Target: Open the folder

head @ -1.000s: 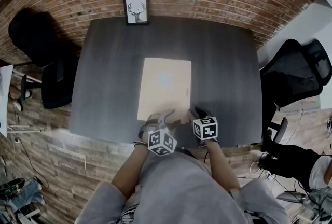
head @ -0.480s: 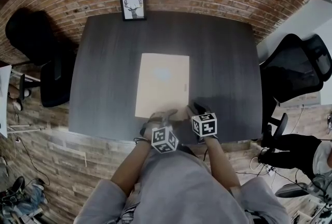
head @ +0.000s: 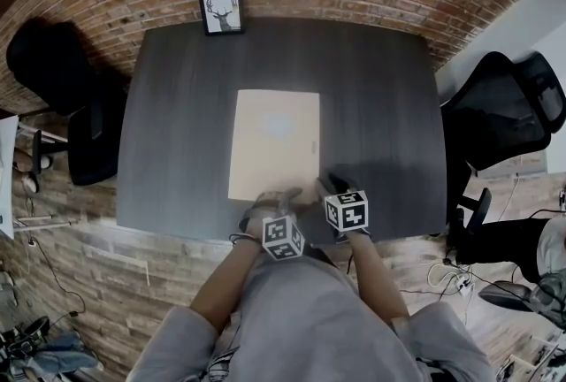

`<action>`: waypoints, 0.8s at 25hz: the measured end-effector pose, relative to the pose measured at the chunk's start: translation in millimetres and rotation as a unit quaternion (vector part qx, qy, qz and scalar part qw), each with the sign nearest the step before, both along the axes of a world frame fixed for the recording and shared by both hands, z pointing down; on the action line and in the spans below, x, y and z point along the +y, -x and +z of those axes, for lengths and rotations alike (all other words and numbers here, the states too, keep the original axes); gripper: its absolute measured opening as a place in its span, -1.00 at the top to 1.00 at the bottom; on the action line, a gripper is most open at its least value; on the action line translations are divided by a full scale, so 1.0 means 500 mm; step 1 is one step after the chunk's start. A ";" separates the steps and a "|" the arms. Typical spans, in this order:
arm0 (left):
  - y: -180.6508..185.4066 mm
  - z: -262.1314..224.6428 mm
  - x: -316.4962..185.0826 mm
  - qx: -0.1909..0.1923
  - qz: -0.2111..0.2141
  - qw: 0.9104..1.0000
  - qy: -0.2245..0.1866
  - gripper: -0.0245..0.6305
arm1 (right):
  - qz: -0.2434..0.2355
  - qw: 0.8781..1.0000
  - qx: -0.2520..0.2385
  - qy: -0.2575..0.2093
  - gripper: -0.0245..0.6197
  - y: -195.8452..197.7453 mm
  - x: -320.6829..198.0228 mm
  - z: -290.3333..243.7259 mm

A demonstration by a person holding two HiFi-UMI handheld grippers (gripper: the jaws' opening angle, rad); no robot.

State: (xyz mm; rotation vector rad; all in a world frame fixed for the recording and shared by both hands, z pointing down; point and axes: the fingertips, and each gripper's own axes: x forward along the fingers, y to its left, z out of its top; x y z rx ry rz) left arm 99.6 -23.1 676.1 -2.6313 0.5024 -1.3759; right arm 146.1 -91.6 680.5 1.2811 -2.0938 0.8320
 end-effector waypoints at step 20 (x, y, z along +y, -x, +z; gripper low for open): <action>0.001 -0.016 0.005 0.007 -0.027 1.000 -0.002 0.67 | 0.000 1.000 -0.002 -0.002 0.54 -0.002 0.000 0.001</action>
